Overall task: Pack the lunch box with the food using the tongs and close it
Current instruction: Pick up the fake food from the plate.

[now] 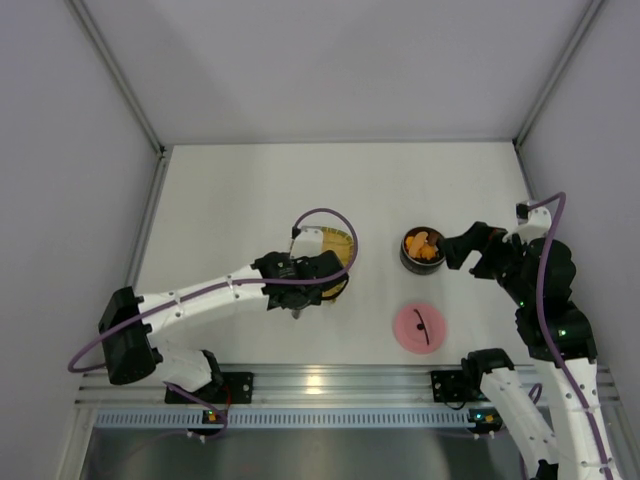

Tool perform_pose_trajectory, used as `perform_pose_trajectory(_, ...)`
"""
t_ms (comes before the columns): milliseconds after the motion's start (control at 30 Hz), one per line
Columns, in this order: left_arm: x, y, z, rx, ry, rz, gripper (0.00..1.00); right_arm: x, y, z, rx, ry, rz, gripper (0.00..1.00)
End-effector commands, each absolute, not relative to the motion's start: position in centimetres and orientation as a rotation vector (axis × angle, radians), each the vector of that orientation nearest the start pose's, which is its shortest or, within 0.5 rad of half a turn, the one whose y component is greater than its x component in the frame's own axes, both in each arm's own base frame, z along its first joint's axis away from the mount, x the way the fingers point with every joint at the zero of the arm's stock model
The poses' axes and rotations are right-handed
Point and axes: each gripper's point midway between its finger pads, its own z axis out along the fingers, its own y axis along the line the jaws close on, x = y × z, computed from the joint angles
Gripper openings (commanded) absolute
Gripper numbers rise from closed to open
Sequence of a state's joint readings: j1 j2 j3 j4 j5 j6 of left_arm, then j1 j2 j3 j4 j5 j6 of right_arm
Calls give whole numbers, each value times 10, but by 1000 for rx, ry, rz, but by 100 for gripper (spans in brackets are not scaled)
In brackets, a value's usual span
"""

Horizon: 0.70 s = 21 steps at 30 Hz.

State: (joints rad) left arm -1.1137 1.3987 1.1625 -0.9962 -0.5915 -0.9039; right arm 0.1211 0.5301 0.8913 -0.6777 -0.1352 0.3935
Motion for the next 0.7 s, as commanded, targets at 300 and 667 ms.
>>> perform_pose_trajectory(300,193,-230,138,126,2463,16,53,217,61,286,173,1857,459,100)
perform_pose_trajectory(667,193,-248,134,167,2483,-67,53,217,60,288,174,1853,454,100)
